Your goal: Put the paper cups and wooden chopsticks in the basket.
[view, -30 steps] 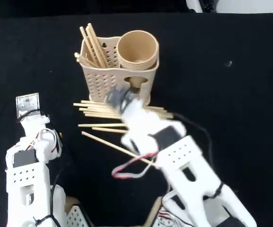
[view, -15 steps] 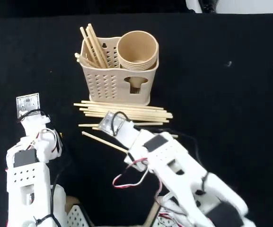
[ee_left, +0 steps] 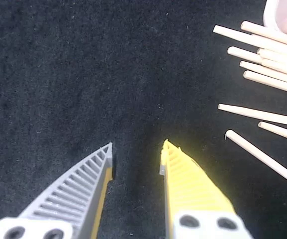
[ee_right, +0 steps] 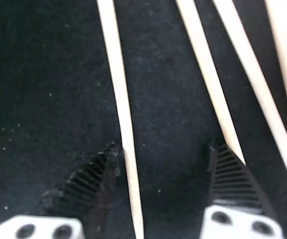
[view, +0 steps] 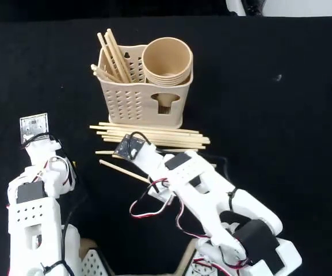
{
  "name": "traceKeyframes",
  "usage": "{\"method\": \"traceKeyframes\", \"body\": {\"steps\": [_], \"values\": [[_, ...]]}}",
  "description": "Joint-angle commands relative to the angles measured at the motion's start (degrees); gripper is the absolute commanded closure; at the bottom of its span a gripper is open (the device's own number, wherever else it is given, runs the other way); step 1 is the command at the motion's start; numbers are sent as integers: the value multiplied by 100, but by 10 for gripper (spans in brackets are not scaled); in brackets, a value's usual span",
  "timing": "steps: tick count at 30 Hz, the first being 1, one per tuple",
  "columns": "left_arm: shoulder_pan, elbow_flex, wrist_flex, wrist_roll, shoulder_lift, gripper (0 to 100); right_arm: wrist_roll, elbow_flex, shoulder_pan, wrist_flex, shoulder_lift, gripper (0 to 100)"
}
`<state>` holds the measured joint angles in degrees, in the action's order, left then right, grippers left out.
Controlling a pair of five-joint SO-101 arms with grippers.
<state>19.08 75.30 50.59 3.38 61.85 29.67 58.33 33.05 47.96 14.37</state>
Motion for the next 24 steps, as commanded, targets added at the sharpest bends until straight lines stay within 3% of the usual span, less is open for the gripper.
{"method": "traceKeyframes", "body": {"steps": [1,11,24], "values": [[40,-40,-79,-9,0,834,325,-295,-35,9,-13,730],[40,-48,-79,-9,0,834,1301,-1068,-862,26,-57,730],[40,-48,-79,-9,0,834,1635,-1165,-1108,-580,-75,730]]}}
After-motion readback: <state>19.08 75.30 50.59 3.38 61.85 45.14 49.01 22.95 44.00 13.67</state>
